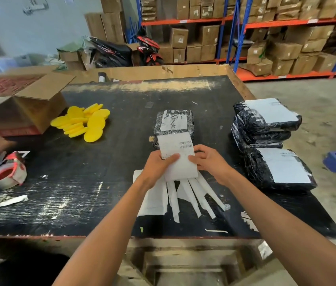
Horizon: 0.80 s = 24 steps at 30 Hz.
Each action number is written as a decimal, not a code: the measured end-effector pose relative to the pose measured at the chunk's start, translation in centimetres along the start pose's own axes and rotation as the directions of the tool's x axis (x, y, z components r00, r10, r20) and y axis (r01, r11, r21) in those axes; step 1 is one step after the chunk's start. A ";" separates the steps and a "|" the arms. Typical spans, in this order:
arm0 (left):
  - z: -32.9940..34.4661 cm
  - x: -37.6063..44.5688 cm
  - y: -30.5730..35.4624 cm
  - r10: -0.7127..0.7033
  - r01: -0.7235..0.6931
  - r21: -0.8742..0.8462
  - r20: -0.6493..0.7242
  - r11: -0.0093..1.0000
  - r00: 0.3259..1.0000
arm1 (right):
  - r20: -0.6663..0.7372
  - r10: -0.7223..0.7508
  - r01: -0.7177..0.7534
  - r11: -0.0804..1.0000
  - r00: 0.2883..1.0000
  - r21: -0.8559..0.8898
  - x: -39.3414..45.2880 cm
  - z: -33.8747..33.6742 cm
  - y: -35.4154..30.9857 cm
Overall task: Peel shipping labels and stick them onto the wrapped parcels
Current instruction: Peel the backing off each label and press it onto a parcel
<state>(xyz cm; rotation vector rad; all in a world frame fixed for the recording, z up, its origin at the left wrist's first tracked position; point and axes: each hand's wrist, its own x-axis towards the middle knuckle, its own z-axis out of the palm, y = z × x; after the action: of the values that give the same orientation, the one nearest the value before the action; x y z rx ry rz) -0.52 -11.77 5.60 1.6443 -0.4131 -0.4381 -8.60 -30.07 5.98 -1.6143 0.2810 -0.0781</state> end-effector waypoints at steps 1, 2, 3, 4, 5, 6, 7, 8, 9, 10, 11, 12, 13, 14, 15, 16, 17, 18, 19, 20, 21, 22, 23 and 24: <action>0.5 0.1 -0.1 0.003 -0.003 -0.013 -0.010 1.000 1.000 | -0.049 -0.031 0.030 0.999 0.998 -0.029 0.0 -0.3 0.1; 0.8 0.3 -0.3 -0.006 0.006 -0.026 -0.004 1.000 1.000 | -0.109 -0.058 0.055 0.998 0.992 -0.030 0.1 -0.6 0.2; 1.3 0.4 -0.3 -0.019 0.020 -0.051 0.015 0.998 1.000 | -0.159 -0.077 0.075 0.997 0.984 -0.015 0.1 -1.1 0.3; 1.5 0.4 -0.2 -0.036 0.039 -0.081 0.032 0.996 0.999 | -0.184 -0.091 0.092 0.996 0.979 -0.001 0.0 -1.5 0.2; 1.8 0.5 -0.1 -0.052 0.057 -0.119 0.048 0.991 0.998 | -0.184 -0.100 0.103 0.995 0.978 0.004 -0.2 -1.9 0.1; 2.0 0.4 0.2 -0.059 0.066 -0.156 0.050 0.985 0.997 | -0.163 -0.107 0.109 0.994 0.981 0.001 -0.3 -2.3 0.1; 2.2 0.5 0.4 -0.067 0.072 -0.192 0.035 0.979 0.997 | -0.132 -0.113 0.112 0.994 0.985 -0.012 -0.6 -2.6 0.0; 2.4 0.6 0.5 -0.072 0.073 -0.219 0.012 0.973 0.997 | -0.101 -0.122 0.119 0.992 0.987 -0.032 -0.7 -2.7 -0.1; 2.4 0.7 0.8 -0.074 0.070 -0.236 -0.010 0.969 0.997 | -0.077 -0.132 0.128 0.990 0.988 -0.058 -0.9 -2.9 -0.2; 2.4 0.8 0.9 -0.073 0.065 -0.239 -0.024 0.969 0.997 | -0.061 -0.141 0.136 0.987 0.988 -0.082 -1.0 -2.9 -0.2; 2.4 0.9 1.1 -0.071 0.063 -0.232 -0.026 0.971 0.997 | -0.057 -0.150 0.144 0.984 0.987 -0.108 -1.1 -3.0 -0.2; 2.3 0.9 1.1 -0.069 0.062 -0.222 -0.023 0.973 0.997 | -0.061 -0.170 0.161 0.977 0.983 -0.139 -1.2 -3.0 -0.2; 2.3 0.9 1.2 -0.068 0.063 -0.214 -0.016 0.975 0.998 | -0.075 -0.203 0.187 0.966 0.976 -0.180 -1.2 -3.1 -0.1; 2.3 0.8 1.2 -0.065 0.061 -0.207 -0.010 0.976 0.998 | -0.093 -0.241 0.215 0.950 0.966 -0.226 -1.4 -3.1 -0.1; 2.4 0.7 1.4 -0.062 0.060 -0.206 -0.004 0.977 0.998 | -0.113 -0.274 0.237 0.934 0.955 -0.267 -1.5 -3.2 0.0; 2.5 0.6 1.4 -0.057 0.056 -0.207 0.002 0.977 0.998 | -0.128 -0.300 0.252 0.921 0.945 -0.296 -1.7 -3.2 -0.1; 2.5 0.6 1.5 -0.053 0.053 -0.206 0.006 0.977 0.999 | -0.138 -0.317 0.262 0.912 0.938 -0.316 -1.8 -3.1 -0.2; 2.6 0.5 1.5 -0.050 0.052 -0.202 0.012 0.978 0.999 | -0.145 -0.328 0.266 0.904 0.933 -0.333 -1.9 -3.2 -0.2; 2.6 0.4 1.6 -0.050 0.052 -0.197 0.015 0.979 0.999 | -0.145 -0.336 0.270 0.897 0.930 -0.350 -2.0 -3.2 -0.3; 2.6 0.4 1.6 -0.049 0.052 -0.194 0.020 0.980 0.999 | -0.142 -0.342 0.271 0.889 0.929 -0.368 -2.1 -3.1 -0.4; 2.6 0.3 1.6 -0.050 0.054 -0.192 0.025 0.980 0.998 | -0.140 -0.344 0.270 0.884 0.929 -0.381 -2.1 -3.1 -0.5; 2.6 0.3 1.6 -0.050 0.055 -0.191 0.029 0.980 0.998 | -0.140 -0.342 0.266 0.882 0.929 -0.389 -2.1 -3.1 -0.5; 2.6 0.4 1.6 -0.051 0.056 -0.190 0.030 0.980 0.998 | -0.141 -0.339 0.261 0.880 0.930 -0.396 -2.1 -3.1 -0.6; 2.6 0.4 1.6 -0.051 0.055 -0.184 0.027 0.981 0.998 | -0.143 -0.338 0.257 0.878 0.930 -0.403 -2.1 -3.1 -0.6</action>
<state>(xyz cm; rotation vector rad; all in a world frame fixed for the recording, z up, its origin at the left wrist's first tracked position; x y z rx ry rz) -1.55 -14.39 6.90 1.4743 -0.3355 -0.5202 -11.27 -32.53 7.03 -2.0314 0.2127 -0.4604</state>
